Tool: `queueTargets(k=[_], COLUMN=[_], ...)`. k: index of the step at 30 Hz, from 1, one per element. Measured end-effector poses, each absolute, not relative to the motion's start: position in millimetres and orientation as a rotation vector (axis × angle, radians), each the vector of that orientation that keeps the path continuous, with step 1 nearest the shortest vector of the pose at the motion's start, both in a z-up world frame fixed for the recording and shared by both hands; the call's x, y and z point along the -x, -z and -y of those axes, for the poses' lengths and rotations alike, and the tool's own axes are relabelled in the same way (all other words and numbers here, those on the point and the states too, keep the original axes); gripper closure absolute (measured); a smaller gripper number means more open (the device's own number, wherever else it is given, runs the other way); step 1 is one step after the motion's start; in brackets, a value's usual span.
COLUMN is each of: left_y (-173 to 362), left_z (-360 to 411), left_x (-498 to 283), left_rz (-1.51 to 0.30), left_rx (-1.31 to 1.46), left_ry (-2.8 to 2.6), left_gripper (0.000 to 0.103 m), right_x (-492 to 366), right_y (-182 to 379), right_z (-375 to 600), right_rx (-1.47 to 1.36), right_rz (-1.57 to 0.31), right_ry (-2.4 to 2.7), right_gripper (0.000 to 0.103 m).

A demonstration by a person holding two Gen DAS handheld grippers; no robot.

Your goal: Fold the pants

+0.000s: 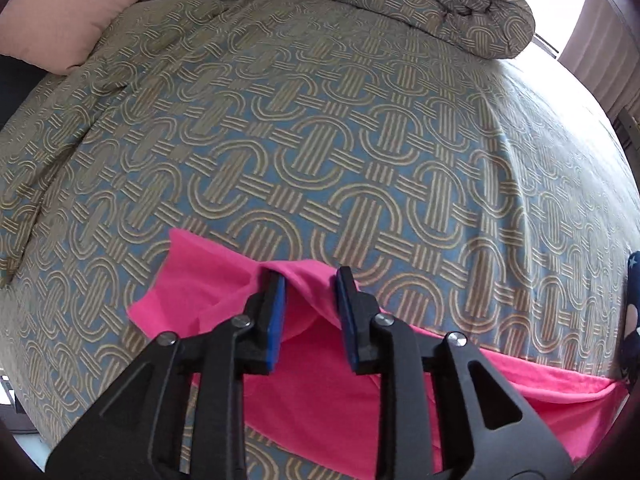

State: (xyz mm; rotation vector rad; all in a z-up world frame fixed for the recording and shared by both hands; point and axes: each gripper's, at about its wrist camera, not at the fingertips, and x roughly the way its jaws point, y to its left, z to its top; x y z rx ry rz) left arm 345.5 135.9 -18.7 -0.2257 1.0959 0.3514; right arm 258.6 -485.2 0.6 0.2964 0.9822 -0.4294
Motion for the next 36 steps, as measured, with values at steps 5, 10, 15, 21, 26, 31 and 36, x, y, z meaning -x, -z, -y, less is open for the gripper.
queueTargets(k=[5, 10, 15, 21, 26, 31, 36], left_y=[-13.3, -34.8, -32.4, 4.6, 31.2, 51.7, 49.8], left_z=[-145.0, -120.3, -11.6, 167.5, 263.7, 287.8, 291.1], left_x=[-329.0, -298.0, -252.1, -181.5, -160.4, -168.9, -160.2], left_rz=[-1.023, -0.973, -1.064, -1.149, -1.135, -1.196, -1.205], left_rx=[0.208, 0.157, 0.113, -0.079, -0.223, -0.223, -0.206], left_ry=[-0.429, -0.343, 0.124, 0.694, 0.802, 0.780, 0.796], left_gripper=[0.072, 0.066, 0.066, 0.066, 0.066, 0.066, 0.066], right_x=[-221.0, -150.6, -87.1, -67.9, -83.8, -95.2, -96.2], right_y=[-22.3, -8.6, 19.6, 33.8, 38.4, 47.0, 50.8], right_z=[522.4, 557.6, 580.2, 568.0, 563.3, 567.6, 570.1], right_rx=[-0.248, -0.356, -0.611, -0.675, -0.644, -0.696, -0.751], right_rz=[-0.933, -0.955, -0.962, -0.935, -0.922, -0.915, -0.887], right_ry=[0.551, 0.546, 0.430, 0.315, 0.257, 0.216, 0.189], right_gripper=[0.039, 0.038, 0.038, 0.038, 0.034, 0.031, 0.062])
